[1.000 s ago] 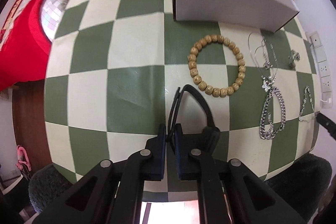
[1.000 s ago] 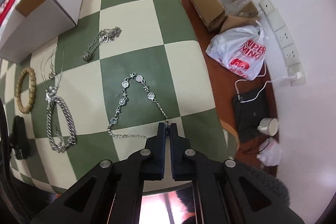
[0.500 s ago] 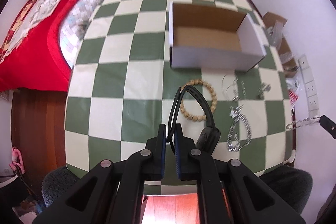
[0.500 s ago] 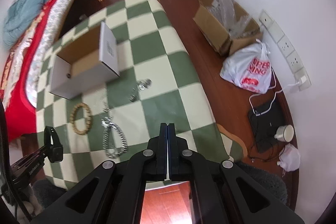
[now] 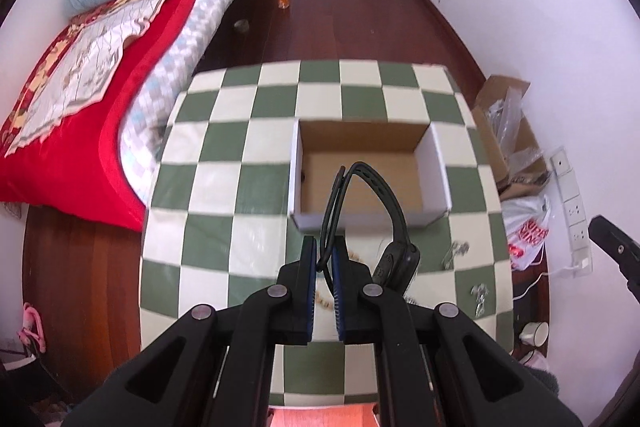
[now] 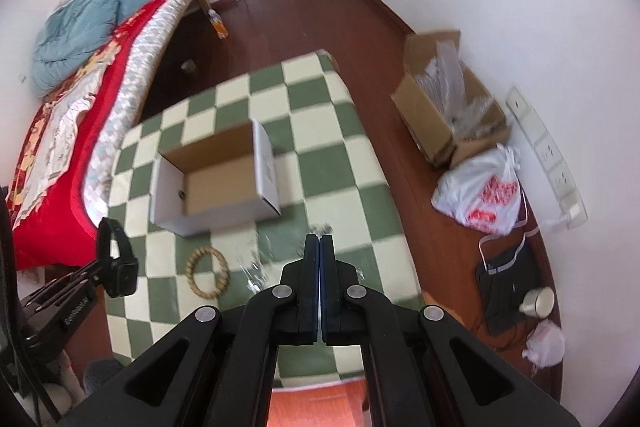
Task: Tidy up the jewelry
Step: 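Lift the black band with the left gripper while the right gripper grasps a silver pendant necklace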
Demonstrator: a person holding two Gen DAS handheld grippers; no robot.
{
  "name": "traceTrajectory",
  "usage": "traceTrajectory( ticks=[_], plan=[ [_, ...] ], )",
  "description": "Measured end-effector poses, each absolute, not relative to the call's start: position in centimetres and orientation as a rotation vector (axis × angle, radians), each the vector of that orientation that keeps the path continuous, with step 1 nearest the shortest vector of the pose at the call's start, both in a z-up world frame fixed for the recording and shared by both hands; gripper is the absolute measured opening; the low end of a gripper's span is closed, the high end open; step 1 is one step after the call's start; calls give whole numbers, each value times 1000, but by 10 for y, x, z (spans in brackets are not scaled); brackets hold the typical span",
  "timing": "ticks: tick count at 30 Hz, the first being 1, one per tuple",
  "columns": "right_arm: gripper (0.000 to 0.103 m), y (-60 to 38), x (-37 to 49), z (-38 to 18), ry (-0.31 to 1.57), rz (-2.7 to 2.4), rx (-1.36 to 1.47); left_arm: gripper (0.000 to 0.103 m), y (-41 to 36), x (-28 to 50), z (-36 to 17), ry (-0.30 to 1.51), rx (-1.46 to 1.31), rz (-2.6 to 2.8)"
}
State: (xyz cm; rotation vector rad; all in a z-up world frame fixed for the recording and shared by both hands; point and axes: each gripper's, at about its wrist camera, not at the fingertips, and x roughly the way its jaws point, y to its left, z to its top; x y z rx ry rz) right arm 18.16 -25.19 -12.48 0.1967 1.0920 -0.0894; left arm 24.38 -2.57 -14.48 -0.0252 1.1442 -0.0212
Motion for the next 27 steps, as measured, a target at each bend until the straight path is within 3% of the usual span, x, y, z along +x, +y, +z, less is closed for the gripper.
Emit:
traceTrajectory(
  ticks=[6, 9, 11, 13, 14, 18, 24, 27],
  plan=[
    [0, -227, 216, -97, 1044, -31, 164, 5, -27, 255, -138, 1125, -24, -27],
    [1, -228, 229, -114, 1113, -12, 172, 5, -28, 249, -158, 1161, -17, -27],
    [12, -239, 231, -143, 1178, -22, 192, 5, -28, 244, -178, 1199, -11, -21],
    [46, -252, 227, -186, 1281, -59, 187, 5, -28, 240, -197, 1240, -16, -20],
    [47, -258, 224, -207, 1318, -69, 194, 5, -28, 238, -205, 1257, -16, -19],
    [47, -273, 213, -278, 1435, -113, 179, 5, -26, 232, -232, 1313, -23, -6],
    [45, -270, 207, -325, 1488, -150, 78, 5, -20, 227, -242, 1339, -32, 10],
    [8, -263, 206, -325, 1467, -157, 58, 5, -21, 225, -239, 1334, -27, 5]
  ],
)
